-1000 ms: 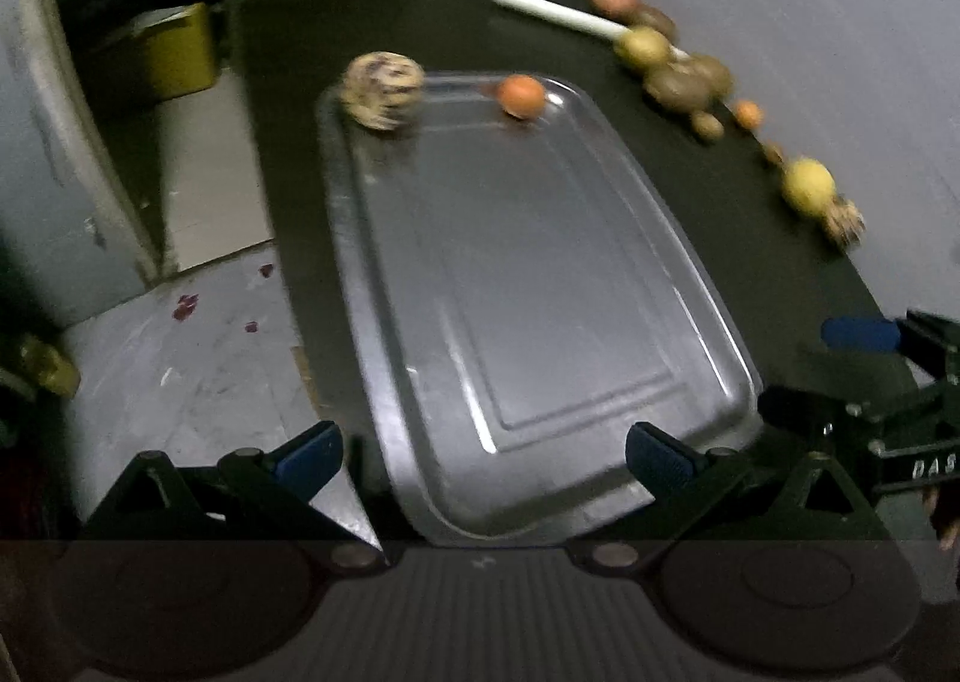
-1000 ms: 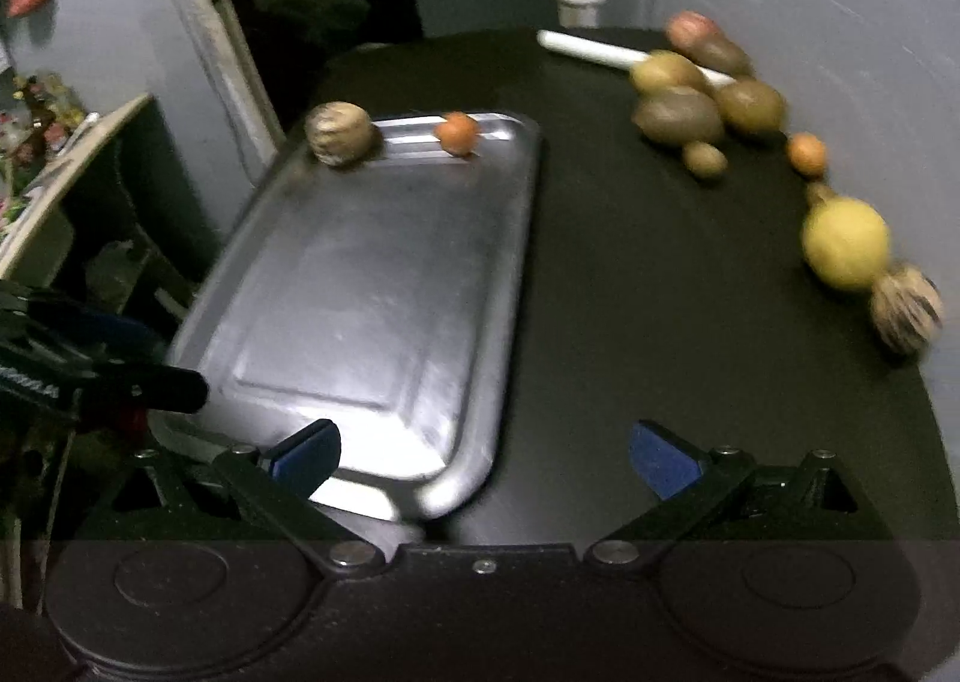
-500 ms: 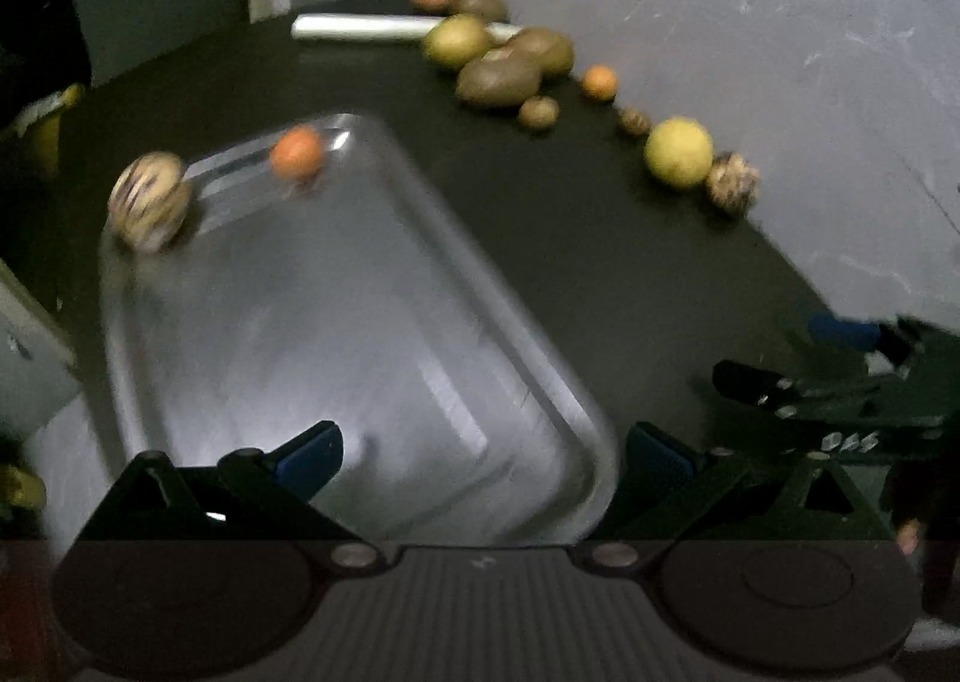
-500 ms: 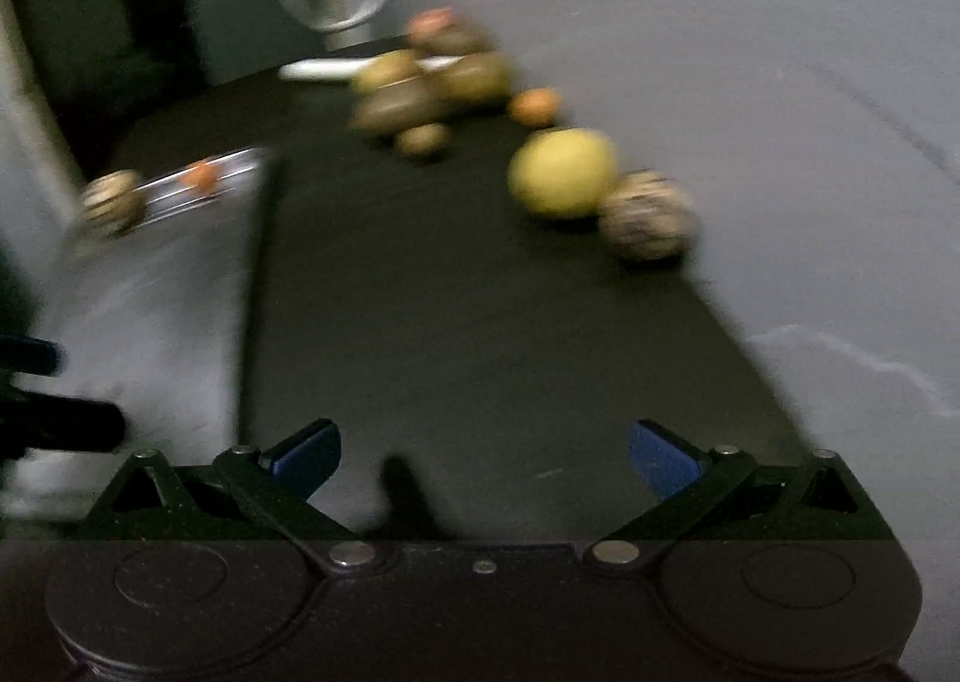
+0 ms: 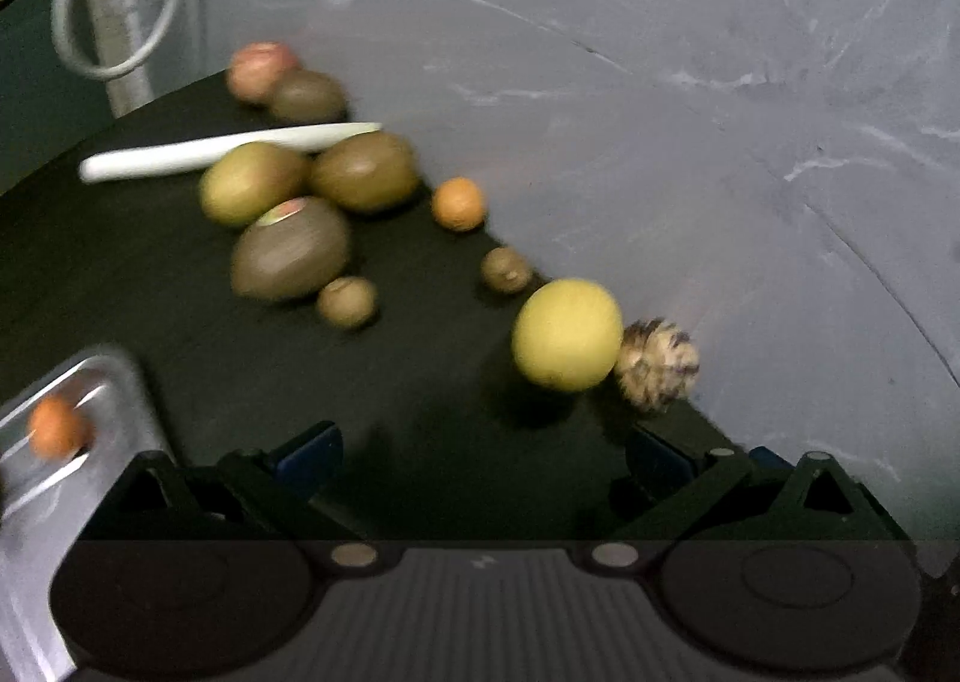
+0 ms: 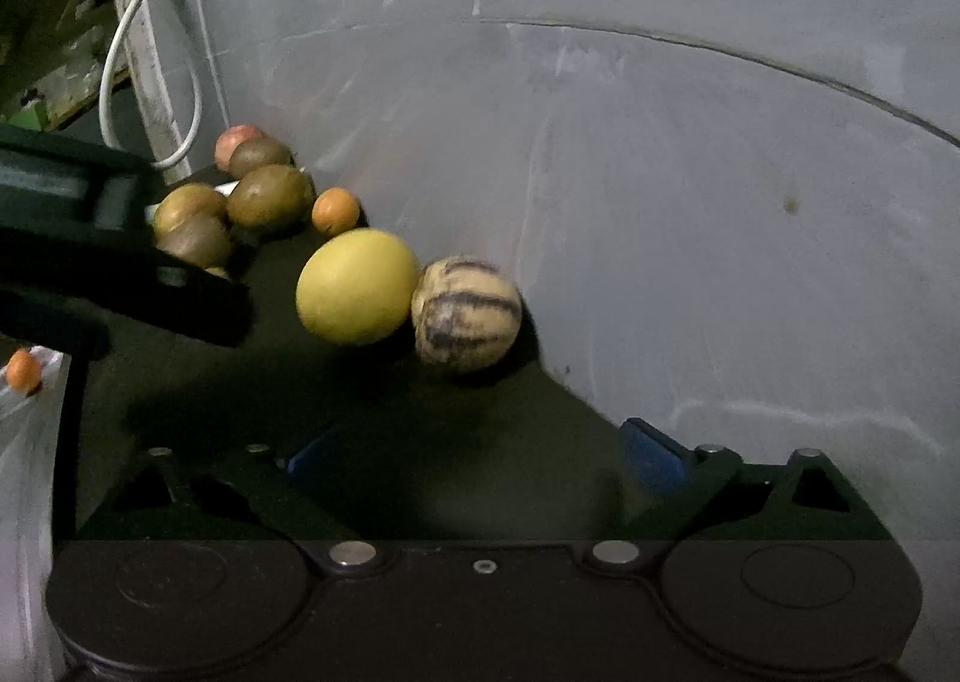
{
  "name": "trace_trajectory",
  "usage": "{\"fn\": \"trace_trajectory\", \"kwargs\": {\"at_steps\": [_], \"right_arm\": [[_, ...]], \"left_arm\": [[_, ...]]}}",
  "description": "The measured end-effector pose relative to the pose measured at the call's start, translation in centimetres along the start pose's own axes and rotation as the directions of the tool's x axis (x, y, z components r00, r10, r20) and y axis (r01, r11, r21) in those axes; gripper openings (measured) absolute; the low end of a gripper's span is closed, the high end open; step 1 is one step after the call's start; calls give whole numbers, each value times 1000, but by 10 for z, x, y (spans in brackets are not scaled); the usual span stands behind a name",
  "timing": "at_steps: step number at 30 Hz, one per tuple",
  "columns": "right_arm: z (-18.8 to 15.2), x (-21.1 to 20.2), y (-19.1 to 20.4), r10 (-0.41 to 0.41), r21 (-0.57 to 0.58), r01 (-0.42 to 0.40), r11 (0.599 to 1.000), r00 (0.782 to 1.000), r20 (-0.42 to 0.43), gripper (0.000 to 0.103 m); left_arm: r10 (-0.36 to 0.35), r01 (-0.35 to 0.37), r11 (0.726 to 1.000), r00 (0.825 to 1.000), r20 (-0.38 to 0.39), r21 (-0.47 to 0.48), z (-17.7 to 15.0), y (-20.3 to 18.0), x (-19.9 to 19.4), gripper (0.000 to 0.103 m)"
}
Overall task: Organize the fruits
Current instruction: 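Reach the left tool to the yellow grapefruit while the right tool grasps the second striped melon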
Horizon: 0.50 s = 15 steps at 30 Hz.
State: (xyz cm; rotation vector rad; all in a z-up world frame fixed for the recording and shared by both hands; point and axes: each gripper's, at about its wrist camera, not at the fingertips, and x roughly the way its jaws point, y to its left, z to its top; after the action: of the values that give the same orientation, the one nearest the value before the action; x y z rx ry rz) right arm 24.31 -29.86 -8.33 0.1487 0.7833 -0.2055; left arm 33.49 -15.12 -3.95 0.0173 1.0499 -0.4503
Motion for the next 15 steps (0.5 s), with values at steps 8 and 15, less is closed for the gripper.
{"fn": "trace_trajectory", "kwargs": {"at_steps": [8, 15], "right_arm": [[17, 28, -1, 5, 49, -5, 999, 1000, 11, 79], [23, 41, 7, 5, 63, -6, 998, 1000, 28, 67]], "left_arm": [[-34, 35, 999, 999, -15, 42, 28, -15, 38, 100], [-64, 65, 998, 997, -49, 16, 40, -13, 58, 88]]}}
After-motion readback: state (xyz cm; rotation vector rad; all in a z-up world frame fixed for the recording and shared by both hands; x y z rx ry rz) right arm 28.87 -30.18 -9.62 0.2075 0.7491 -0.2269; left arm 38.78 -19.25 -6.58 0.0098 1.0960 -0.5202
